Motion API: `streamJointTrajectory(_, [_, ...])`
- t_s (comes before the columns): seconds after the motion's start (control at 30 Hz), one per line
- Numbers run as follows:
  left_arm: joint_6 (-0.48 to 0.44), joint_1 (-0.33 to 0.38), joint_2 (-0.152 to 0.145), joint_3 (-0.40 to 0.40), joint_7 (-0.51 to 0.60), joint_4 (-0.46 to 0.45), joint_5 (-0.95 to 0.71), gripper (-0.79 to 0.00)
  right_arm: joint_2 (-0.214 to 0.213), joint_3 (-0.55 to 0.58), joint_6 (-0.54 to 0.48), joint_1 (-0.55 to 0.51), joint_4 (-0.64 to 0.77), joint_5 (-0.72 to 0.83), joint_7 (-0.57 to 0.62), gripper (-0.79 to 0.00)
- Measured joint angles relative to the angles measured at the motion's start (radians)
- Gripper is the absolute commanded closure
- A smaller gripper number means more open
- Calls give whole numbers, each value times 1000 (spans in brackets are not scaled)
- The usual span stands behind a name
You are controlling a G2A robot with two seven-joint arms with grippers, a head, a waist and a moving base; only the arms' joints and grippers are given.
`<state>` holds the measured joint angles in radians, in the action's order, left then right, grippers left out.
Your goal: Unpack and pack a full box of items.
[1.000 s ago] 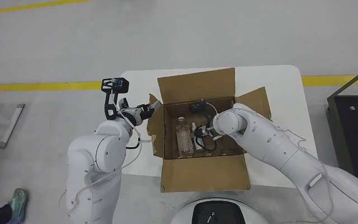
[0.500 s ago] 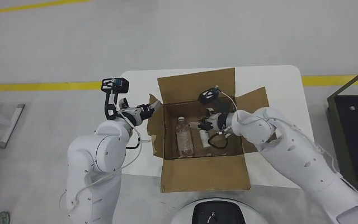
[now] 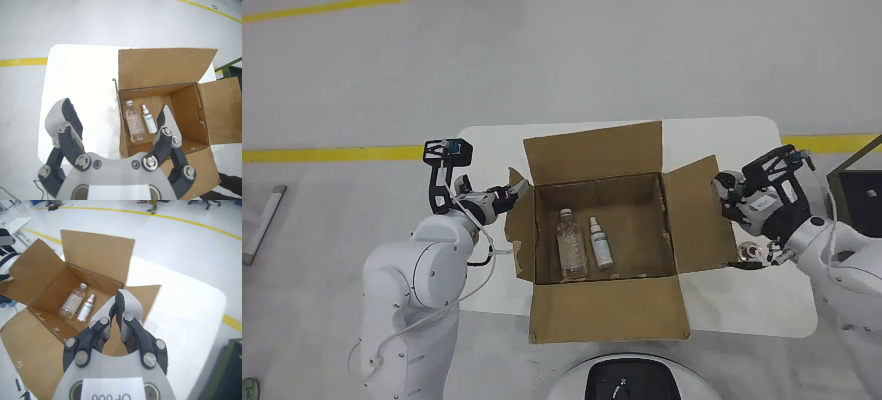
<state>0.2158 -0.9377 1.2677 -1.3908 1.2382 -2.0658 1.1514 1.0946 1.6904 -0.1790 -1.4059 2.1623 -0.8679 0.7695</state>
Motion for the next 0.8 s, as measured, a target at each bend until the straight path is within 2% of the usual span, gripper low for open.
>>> streamJointTrajectory(0.2, [0, 0, 0, 0, 0, 0, 0, -785, -7, 149, 28, -158, -1, -96, 24, 0])
streamJointTrajectory(0.43, [0, 0, 0, 0, 0, 0, 0, -785, -10, 198, 23, -246, -68, -140, 71, 0])
streamJointTrajectory(0.57, [0, 0, 0, 0, 0, 0, 0, -785, -22, 172, -46, -238, -114, -208, 225, 0])
streamJointTrajectory(0.7, [0, 0, 0, 0, 0, 0, 0, -785, -33, 83, -142, -166, -179, -300, 360, 0])
streamJointTrajectory(0.8, [0, 0, 0, 0, 0, 0, 0, -785, -35, 29, -165, -112, -224, -287, 425, 0])
